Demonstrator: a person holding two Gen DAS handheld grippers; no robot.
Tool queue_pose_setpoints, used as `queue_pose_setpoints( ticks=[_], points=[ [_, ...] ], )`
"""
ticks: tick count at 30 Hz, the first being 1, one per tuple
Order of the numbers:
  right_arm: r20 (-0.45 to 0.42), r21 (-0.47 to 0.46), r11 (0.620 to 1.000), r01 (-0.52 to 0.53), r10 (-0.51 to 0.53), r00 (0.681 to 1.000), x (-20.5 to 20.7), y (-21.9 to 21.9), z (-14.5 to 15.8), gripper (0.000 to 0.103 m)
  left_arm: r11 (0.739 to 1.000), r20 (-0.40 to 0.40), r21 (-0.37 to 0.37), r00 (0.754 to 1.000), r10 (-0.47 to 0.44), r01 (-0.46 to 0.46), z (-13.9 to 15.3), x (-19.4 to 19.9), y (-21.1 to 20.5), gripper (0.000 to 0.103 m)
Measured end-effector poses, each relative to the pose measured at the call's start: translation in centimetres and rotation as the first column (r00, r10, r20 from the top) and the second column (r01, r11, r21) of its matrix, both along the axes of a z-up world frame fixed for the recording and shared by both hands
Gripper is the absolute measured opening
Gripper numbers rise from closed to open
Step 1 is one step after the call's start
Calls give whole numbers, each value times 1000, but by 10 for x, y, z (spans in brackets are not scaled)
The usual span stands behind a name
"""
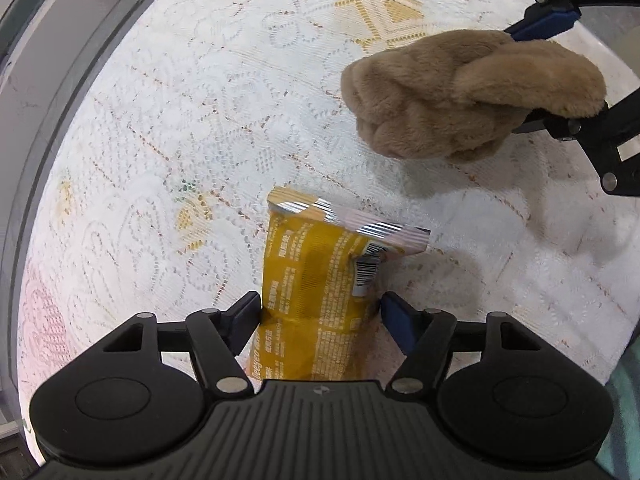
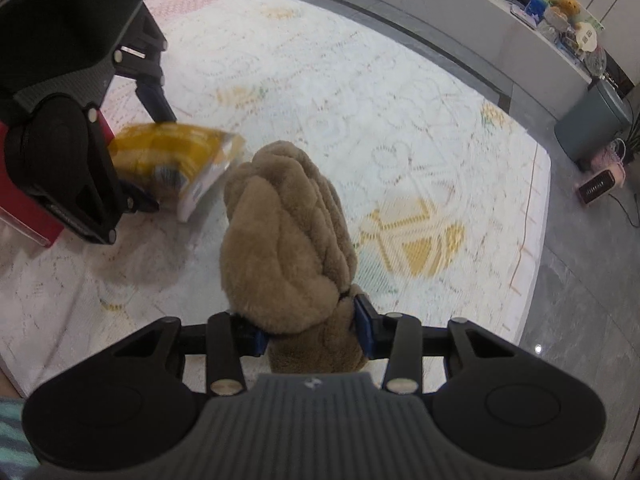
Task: Organize soft objects
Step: 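Grasp the brown fluffy toy with the right tool while the left tool grasps the yellow snack bag, then carry the fluffy toy and snack bag over the white box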
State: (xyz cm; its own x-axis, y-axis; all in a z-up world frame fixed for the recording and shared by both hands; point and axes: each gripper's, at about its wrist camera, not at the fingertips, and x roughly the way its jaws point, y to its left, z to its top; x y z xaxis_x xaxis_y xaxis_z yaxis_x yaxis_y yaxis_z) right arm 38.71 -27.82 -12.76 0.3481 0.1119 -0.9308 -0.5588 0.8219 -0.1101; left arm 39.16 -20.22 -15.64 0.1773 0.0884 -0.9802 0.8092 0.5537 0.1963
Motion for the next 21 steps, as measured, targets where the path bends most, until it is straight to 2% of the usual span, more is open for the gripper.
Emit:
queue_pose_setpoints(
  ticks=[4, 7, 12, 21],
  points=[
    [2, -7, 1000, 5, -5, 1000, 0, 1, -1, 42, 999, 10, -17, 999, 37, -37, -1, -3, 2, 60],
    [6, -18, 1000, 7, -7, 1000, -1, 3, -2, 42, 997, 28, -39, 997, 70, -69, 2, -6, 6, 53],
    [5, -29, 999, 17, -17, 1000, -4, 7, 2, 41, 987, 61, -103, 989, 131, -125, 19, -10, 11, 50],
    [-22, -26, 998, 58, -58, 998, -31, 7, 29, 40, 964, 20, -207, 984, 176, -169, 80, -49, 4, 50]
  ],
)
